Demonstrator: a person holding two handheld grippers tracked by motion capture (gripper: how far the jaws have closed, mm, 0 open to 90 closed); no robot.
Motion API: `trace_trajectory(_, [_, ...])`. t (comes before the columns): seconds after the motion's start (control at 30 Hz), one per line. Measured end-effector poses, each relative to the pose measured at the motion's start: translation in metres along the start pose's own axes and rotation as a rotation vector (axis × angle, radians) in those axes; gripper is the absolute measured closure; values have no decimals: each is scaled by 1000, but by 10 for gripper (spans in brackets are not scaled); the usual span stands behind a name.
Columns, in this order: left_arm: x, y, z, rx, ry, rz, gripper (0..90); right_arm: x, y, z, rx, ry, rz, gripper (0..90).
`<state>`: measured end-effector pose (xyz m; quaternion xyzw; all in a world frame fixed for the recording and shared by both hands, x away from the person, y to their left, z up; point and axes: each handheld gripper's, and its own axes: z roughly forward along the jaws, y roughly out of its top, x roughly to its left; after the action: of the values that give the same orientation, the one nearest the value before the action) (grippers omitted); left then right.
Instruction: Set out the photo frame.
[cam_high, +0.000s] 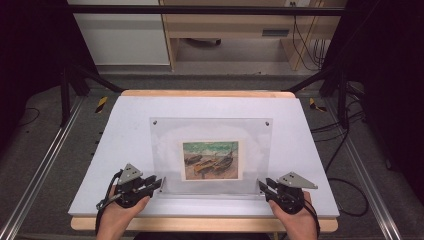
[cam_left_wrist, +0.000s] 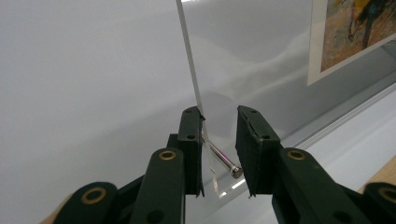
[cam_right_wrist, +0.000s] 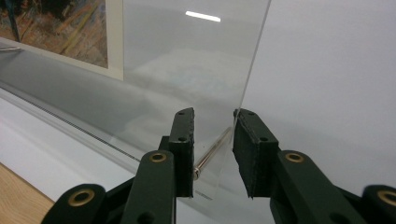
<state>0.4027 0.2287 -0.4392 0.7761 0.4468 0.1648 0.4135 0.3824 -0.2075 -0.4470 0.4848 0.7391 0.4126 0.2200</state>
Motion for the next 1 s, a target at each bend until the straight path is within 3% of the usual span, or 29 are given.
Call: trace_trajectory(1.0, [-2, -6, -4, 36, -15, 21, 719, 3, -8, -4, 17, 15, -2, 698])
